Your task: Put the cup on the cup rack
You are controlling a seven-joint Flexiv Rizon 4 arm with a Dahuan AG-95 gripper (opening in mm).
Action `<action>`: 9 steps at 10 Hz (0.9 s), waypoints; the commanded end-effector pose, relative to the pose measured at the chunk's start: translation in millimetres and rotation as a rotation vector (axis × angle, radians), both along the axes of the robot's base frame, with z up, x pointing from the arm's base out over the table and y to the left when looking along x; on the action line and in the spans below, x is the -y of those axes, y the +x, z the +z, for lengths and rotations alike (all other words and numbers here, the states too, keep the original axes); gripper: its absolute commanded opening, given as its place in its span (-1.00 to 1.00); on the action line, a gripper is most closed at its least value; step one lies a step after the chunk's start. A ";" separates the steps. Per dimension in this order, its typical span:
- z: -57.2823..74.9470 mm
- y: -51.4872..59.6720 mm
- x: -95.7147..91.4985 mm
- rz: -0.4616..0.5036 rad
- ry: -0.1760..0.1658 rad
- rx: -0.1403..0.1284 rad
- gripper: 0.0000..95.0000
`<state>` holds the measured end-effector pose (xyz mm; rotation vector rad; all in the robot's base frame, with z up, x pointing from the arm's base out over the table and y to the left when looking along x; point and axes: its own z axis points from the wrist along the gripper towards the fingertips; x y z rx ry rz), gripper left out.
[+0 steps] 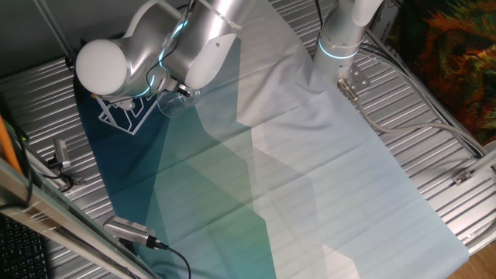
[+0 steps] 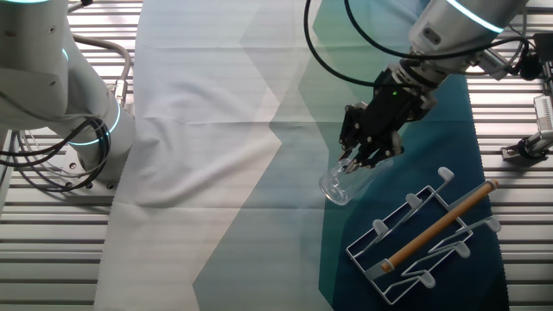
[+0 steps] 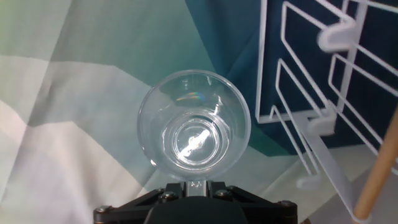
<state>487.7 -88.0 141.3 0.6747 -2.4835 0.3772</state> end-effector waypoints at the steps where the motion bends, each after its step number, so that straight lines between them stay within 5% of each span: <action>1: -9.0 -2.3 1.2 -0.001 0.002 0.008 -1.00; 7: -15.7 -3.7 -0.4 0.003 0.012 0.034 -1.00; 9: -15.8 -4.0 -0.5 0.002 0.006 0.024 -1.00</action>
